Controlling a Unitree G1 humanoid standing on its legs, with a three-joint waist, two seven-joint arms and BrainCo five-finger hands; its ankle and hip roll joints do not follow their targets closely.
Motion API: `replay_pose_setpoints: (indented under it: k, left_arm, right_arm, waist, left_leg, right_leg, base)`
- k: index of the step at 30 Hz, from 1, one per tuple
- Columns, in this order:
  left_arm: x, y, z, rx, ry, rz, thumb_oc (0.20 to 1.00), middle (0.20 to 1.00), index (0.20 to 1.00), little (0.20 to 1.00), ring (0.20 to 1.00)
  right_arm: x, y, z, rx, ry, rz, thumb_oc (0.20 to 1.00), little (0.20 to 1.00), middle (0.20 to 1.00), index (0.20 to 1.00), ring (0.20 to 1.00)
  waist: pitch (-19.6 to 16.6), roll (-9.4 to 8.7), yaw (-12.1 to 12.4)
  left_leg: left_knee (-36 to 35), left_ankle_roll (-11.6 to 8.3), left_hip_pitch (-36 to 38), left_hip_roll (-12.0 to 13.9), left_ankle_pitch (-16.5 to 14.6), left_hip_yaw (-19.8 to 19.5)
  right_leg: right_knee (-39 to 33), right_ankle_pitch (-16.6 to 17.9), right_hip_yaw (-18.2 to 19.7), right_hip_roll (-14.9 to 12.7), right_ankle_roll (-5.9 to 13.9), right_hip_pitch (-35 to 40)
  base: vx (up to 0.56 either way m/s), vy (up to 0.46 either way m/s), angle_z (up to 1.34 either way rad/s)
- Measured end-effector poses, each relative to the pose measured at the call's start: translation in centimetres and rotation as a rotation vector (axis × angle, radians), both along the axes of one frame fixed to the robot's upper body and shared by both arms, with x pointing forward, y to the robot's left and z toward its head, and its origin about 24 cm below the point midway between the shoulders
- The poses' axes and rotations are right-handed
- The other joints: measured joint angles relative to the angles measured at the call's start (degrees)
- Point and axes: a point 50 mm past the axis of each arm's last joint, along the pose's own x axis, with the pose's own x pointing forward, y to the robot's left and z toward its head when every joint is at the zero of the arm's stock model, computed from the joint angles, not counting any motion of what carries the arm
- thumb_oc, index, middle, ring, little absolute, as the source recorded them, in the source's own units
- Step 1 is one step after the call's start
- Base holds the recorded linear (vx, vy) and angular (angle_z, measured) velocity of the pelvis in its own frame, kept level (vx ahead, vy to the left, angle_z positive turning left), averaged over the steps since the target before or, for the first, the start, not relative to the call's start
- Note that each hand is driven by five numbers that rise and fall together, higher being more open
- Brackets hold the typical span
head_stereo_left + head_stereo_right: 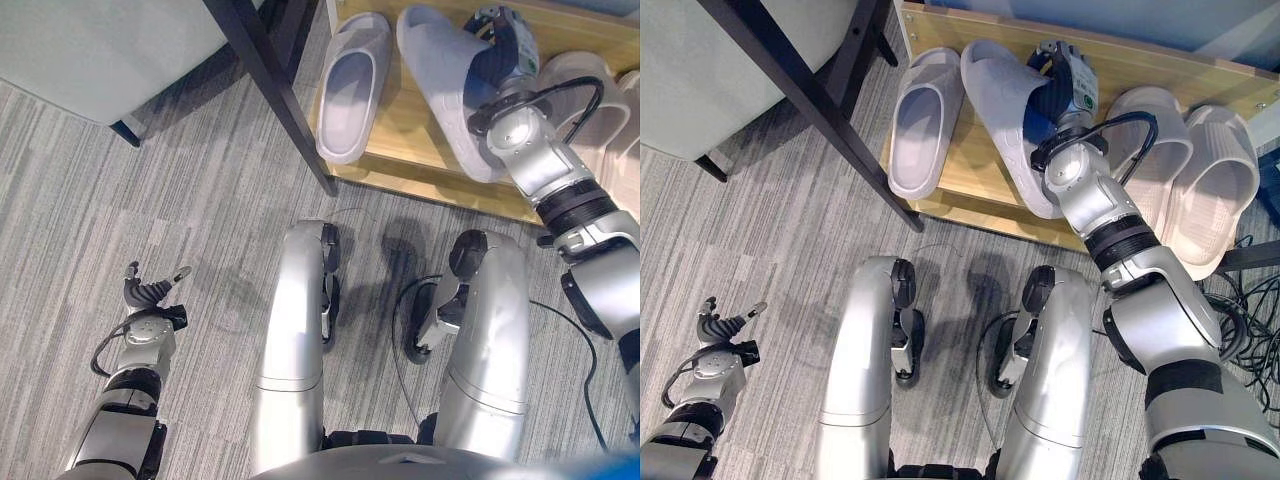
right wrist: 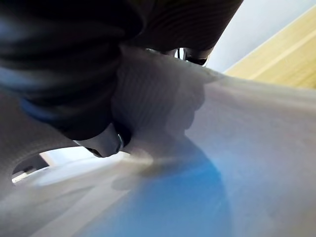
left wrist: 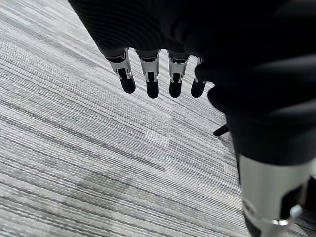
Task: Arrange the slippers neatly on the shoe rack.
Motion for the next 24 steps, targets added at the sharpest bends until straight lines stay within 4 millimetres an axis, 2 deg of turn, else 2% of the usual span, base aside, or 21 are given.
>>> replay_pose_setpoints:
  k: [2, 4, 8, 11, 12, 14, 18, 24]
  left_arm:
    - [0.4, -0.4, 0.0, 0.012, 0.007, -0.01, 1.0, 1.0, 1.0, 1.0, 1.0]
    - [0.8, -0.7, 0.2, 0.016, 0.0, -0.008, 1.0, 1.0, 1.0, 1.0, 1.0]
    - [1.6, -0.5, 0.5, 0.015, 0.008, 0.013, 1.0, 1.0, 1.0, 1.0, 1.0]
    - [3.8, -0.9, 2.1, 0.029, -0.014, 0.003, 1.0, 1.0, 1.0, 1.0, 1.0]
    - [4.1, -1.1, 2.3, 0.032, -0.02, -0.005, 1.0, 1.0, 1.0, 1.0, 1.0]
    - [4.8, -1.4, 2.8, 0.028, -0.038, -0.013, 1.0, 1.0, 1.0, 1.0, 1.0]
    - [4.9, -1.5, 2.7, 0.019, -0.029, -0.006, 1.0, 1.0, 1.0, 1.0, 1.0]
    - [3.9, -1.3, 1.6, 0.019, 0.018, 0.023, 1.0, 1.0, 1.0, 1.0, 1.0]
  right_arm:
    - [0.6, 0.9, -0.4, 0.013, 0.025, -0.013, 0.2, 0.2, 0.2, 0.2, 0.2]
    - [0.9, 2.2, 0.8, 0.027, 0.014, -0.008, 0.2, 0.2, 0.2, 0.2, 0.2]
    - [1.2, 3.9, 1.0, -0.002, 0.029, 0.002, 0.2, 0.2, 0.2, 0.2, 0.2]
    - [1.8, 4.7, 0.0, -0.014, 0.084, -0.028, 0.2, 0.2, 0.2, 0.2, 0.2]
    - [2.0, 5.2, 0.0, 0.009, 0.099, -0.037, 0.2, 0.2, 0.2, 0.2, 0.2]
    - [2.0, 5.3, -0.2, 0.017, 0.105, -0.046, 0.2, 0.2, 0.2, 0.2, 0.2]
    - [2.1, 5.3, -0.6, 0.026, 0.114, -0.065, 0.2, 0.2, 0.2, 0.2, 0.2]
    - [2.2, 4.2, -1.2, 0.052, 0.134, -0.12, 0.2, 0.2, 0.2, 0.2, 0.2]
  waist:
    - [0.01, 0.01, 0.08]
    - [0.52, -0.1, 0.39]
    - [0.56, -0.17, 0.67]
    - [0.68, -0.4, 0.88]
    - [1.05, -1.06, 0.39]
    - [1.23, -1.4, 0.15]
    - [1.58, -2.07, -0.05]
    - [1.69, -2.29, -0.07]
  left_leg:
    - [0.31, 0.05, 0.24, 0.19, -0.04, -0.11]
    - [1.57, -0.01, 0.22, 0.23, -0.36, -0.3]
    - [1.94, -0.03, 0.23, 0.3, -0.53, -0.34]
    - [1.97, 0.02, 0.25, 0.67, -0.57, -0.28]
    - [1.97, 0.05, 0.37, 0.71, -0.58, -0.25]
    - [1.96, 0.05, 0.4, 0.74, -0.58, -0.28]
    - [1.93, 0.07, 0.55, 0.76, -0.65, -0.27]
    - [1.99, 0.06, 0.55, 0.74, -0.7, -0.26]
  right_leg:
    - [0.21, 0.03, -0.01, 0.19, 0.09, 0.29]
    - [1.27, -0.05, 0.02, 0.22, -0.02, 0.23]
    - [1.61, -0.1, 0.03, 0.28, -0.01, 0.3]
    - [1.65, -0.09, 0.04, 0.32, 0.04, 0.33]
    - [1.68, -0.09, 0.06, 0.34, 0.04, 0.35]
    - [1.65, -0.1, 0.04, 0.37, 0.01, 0.38]
    - [1.64, -0.1, 0.06, 0.57, 0.01, 0.42]
    - [1.67, -0.1, 0.08, 0.69, 0.01, 0.39]
  base:
    - [0.0, 0.001, -0.03]
    - [-0.01, -0.001, -0.02]
    - [0.0, 0.0, 0.0]
    - [-0.01, 0.0, -0.01]
    - [-0.03, 0.008, -0.02]
    - [0.0, 0.0, 0.0]
    - [0.0, 0.0, 0.0]
    - [0.0, 0.0, 0.0]
